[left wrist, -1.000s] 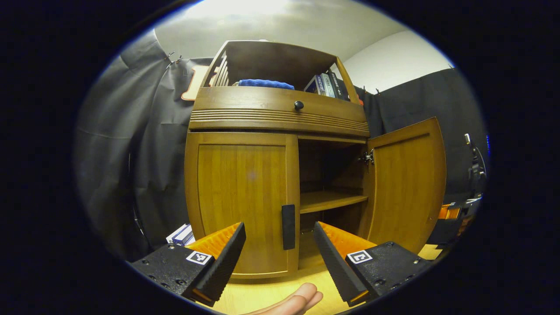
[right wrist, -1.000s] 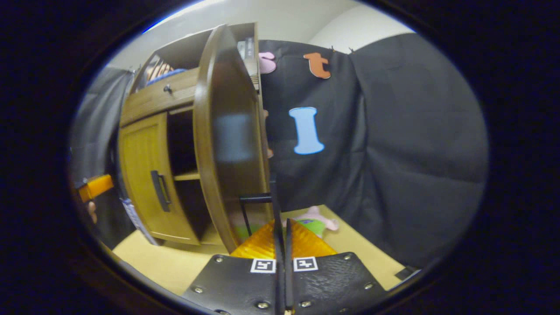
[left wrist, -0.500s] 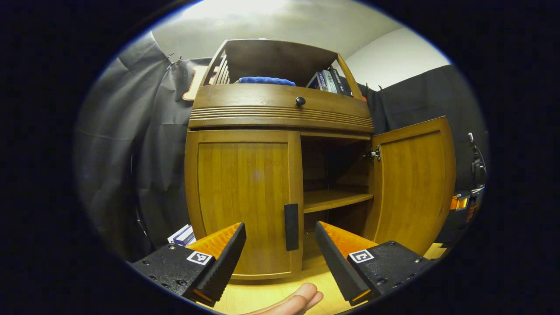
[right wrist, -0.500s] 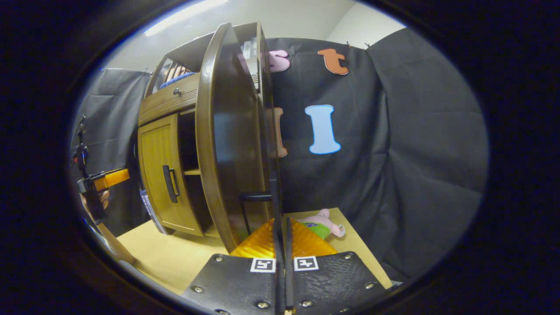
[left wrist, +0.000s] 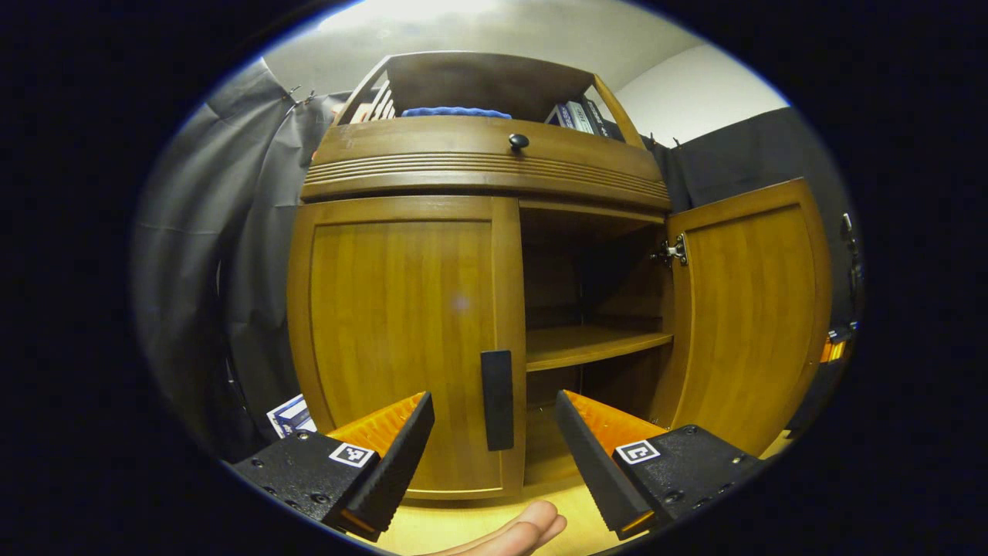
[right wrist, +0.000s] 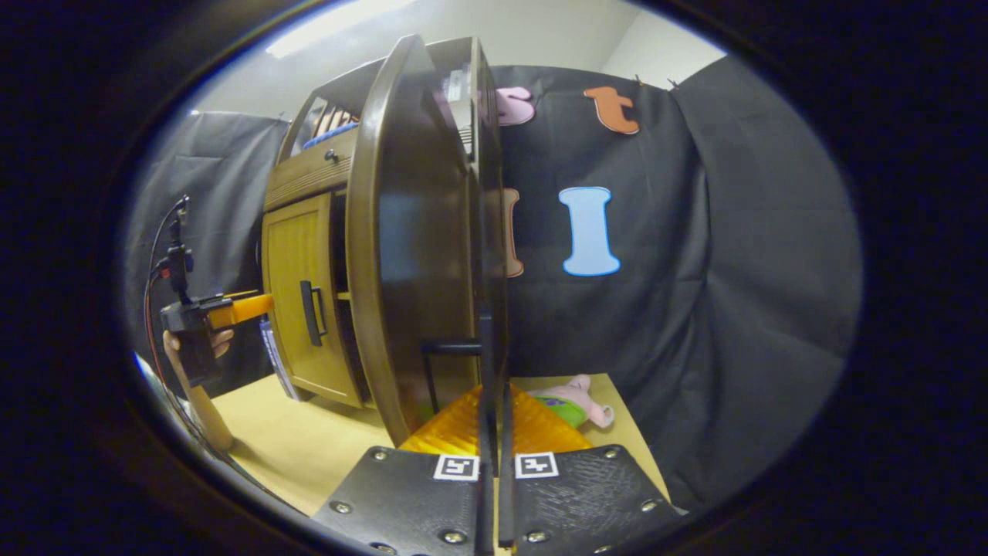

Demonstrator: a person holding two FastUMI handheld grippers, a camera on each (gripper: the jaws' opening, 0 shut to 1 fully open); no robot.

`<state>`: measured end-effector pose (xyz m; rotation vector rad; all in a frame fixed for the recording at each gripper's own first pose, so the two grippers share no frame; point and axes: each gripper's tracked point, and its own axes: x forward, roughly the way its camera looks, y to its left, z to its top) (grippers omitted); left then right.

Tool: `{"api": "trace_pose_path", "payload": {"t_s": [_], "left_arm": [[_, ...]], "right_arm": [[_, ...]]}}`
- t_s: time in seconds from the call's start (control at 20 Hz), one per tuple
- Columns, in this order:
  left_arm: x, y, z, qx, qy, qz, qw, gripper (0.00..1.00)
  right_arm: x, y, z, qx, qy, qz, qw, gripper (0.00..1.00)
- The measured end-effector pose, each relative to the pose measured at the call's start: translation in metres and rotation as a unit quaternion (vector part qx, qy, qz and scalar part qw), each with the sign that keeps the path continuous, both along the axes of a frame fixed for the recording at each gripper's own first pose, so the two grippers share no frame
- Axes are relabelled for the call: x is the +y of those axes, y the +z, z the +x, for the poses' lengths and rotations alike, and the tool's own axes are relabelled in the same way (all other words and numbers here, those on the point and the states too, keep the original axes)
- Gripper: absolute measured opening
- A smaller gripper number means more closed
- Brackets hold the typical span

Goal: Open the right door of the double-door shoe cabinet with the right hand, and open the left door with the left hand.

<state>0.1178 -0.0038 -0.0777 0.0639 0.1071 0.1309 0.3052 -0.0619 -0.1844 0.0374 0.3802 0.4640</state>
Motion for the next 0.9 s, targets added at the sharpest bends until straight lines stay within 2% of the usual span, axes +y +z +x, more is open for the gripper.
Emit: {"api": "trace_pose_path", "payload": {"t_s": [0.3, 0.4, 0.5, 0.55, 0.6, 0.65, 0.7, 0.8, 0.85, 0.9], "left_arm": [[-0.024, -0.026, 0.045, -0.006, -0.023, 0.022, 0.999, 0.99], [-0.019, -0.034, 0.057, -0.007, -0.012, 0.023, 1.0, 0.99], [-0.012, -0.038, 0.061, 0.002, 0.005, 0.031, 1.0, 0.99], [-0.015, -0.033, 0.062, -0.014, -0.004, 0.035, 0.999, 0.99], [-0.015, -0.022, 0.064, -0.038, -0.005, 0.037, 0.999, 0.94], [-0.011, -0.014, 0.061, -0.052, 0.004, 0.043, 0.998, 0.89], [-0.004, -0.009, 0.059, -0.059, 0.016, 0.052, 0.997, 0.97], [-0.004, -0.006, 0.057, -0.065, 0.022, 0.054, 0.996, 0.96], [0.0, -0.004, 0.057, -0.067, 0.025, 0.054, 0.996, 0.93], [0.005, -0.004, 0.058, -0.07, 0.032, 0.056, 0.995, 0.93]], "right_arm": [[-0.005, 0.001, -0.018, -0.015, -0.015, 0.014, 1.0, 0.03], [-0.012, 0.008, -0.035, -0.025, -0.034, 0.016, 0.999, 0.03], [-0.027, 0.017, -0.049, -0.05, -0.071, 0.006, 0.996, 0.03], [-0.03, 0.025, -0.061, -0.06, -0.086, 0.019, 0.994, 0.16], [-0.031, 0.033, -0.074, -0.073, -0.104, 0.034, 0.991, 0.11], [-0.031, 0.037, -0.085, -0.078, -0.119, 0.047, 0.989, 0.16], [-0.033, 0.035, -0.092, -0.081, -0.133, 0.056, 0.986, 0.24], [-0.032, 0.038, -0.111, -0.083, -0.154, 0.088, 0.981, 0.39], [-0.031, 0.039, -0.118, -0.081, -0.162, 0.102, 0.978, 0.32], [-0.031, 0.037, -0.123, -0.078, -0.169, 0.106, 0.977, 0.36]]}}
